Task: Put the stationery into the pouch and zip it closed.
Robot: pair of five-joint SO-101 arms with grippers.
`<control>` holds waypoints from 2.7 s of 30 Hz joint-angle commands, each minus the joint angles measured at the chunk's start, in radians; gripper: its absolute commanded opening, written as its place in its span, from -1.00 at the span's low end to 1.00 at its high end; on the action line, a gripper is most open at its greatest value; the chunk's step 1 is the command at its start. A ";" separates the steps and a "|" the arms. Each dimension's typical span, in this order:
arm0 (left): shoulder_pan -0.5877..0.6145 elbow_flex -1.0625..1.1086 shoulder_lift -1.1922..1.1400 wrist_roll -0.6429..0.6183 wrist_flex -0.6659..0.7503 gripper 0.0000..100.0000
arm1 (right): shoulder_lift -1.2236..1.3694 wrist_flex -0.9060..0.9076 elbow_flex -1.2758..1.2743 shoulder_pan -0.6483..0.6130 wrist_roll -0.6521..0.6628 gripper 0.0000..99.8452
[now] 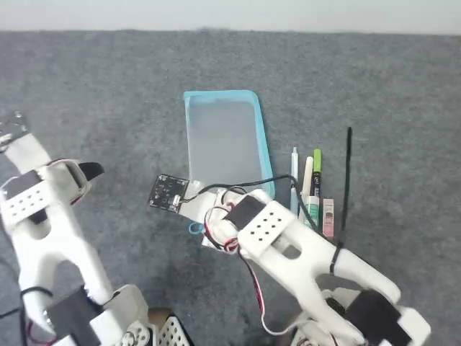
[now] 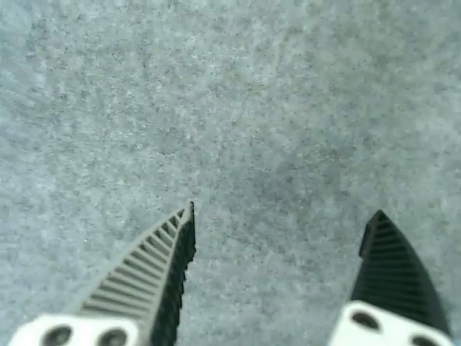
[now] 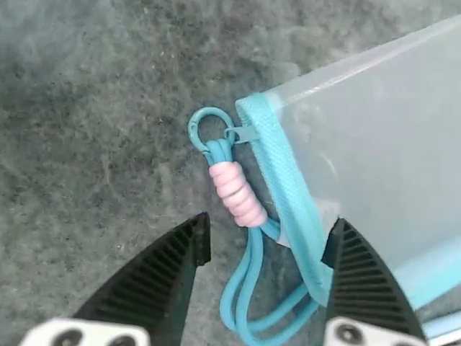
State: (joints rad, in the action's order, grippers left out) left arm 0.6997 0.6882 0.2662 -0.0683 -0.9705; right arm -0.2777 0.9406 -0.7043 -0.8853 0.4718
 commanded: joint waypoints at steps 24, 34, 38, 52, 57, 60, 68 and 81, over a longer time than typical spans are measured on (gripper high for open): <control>0.006 -0.031 0.003 -0.021 0.026 -0.32 | 0.176 -0.079 0.032 -0.056 0.193 -0.50; 0.006 -0.030 0.003 -0.021 0.021 -0.32 | 0.177 -0.070 0.029 -0.058 0.187 -0.70; 0.008 -0.030 0.003 -0.021 0.020 -0.32 | 0.177 -0.033 0.029 -0.061 0.189 -0.68; 0.006 -0.021 0.006 -0.021 0.021 -0.32 | 0.186 -0.051 0.080 -0.019 0.133 -0.49; 0.008 -0.021 0.006 -0.021 0.020 -0.32 | 0.257 -0.061 0.098 -0.018 0.146 -0.49; 0.006 -0.021 0.005 -0.021 0.020 -0.32 | 0.305 -0.051 0.138 -0.015 0.141 -0.49; 0.006 -0.021 0.005 -0.021 0.025 -0.32 | 0.308 -0.050 0.173 0.001 0.137 -0.76; 0.006 -0.021 0.005 -0.021 0.026 -0.32 | 0.105 0.191 0.298 0.242 -0.196 -0.99</control>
State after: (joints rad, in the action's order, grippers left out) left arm 0.7027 0.6897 0.2662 -0.0790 -0.9705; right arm -0.0598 1.0096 -0.5125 -0.7165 0.3583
